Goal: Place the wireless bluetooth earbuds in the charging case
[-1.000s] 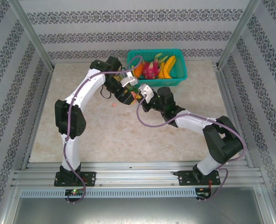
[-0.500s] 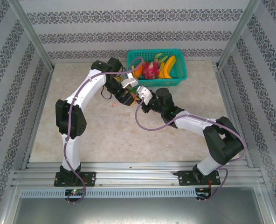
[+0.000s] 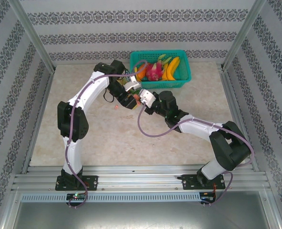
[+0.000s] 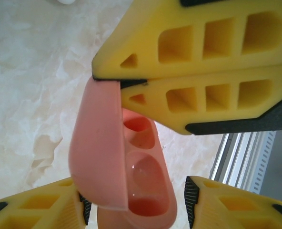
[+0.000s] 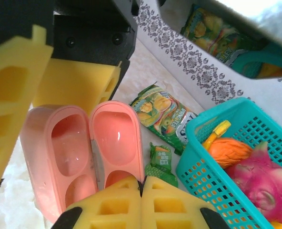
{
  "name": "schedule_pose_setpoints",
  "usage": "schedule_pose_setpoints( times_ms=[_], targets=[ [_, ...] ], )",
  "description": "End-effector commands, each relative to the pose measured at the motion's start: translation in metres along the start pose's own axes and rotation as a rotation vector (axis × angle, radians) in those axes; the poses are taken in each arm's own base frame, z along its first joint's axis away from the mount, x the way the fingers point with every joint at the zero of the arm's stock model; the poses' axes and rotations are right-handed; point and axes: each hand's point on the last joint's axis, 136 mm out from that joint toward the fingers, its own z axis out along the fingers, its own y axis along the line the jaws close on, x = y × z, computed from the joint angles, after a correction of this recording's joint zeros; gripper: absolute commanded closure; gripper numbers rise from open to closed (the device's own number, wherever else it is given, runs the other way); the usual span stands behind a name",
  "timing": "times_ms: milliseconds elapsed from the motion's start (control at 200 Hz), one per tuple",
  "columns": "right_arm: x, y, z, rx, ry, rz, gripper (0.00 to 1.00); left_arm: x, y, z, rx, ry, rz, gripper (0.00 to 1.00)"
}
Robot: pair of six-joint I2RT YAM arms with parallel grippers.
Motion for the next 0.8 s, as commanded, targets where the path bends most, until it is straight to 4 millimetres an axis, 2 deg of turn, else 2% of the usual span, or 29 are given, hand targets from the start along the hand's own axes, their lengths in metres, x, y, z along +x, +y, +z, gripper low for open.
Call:
schedule_pose_setpoints(
  times_ms=[0,410,799],
  targets=[
    [-0.0143,-0.0013,-0.0077,0.026,-0.041,-0.040,1.00,0.0113,-0.0032,0.0117,0.030,0.057,-0.010,0.45],
    [-0.0141,0.0031,-0.0065,0.019,-0.037,-0.034,1.00,0.0105,-0.0020,0.0134,0.026,0.058,-0.005,0.49],
    [-0.0147,0.0032,-0.0071,0.018,-0.038,-0.026,1.00,0.0101,-0.0026,0.0160,0.031,0.064,-0.005,0.59]
  ],
)
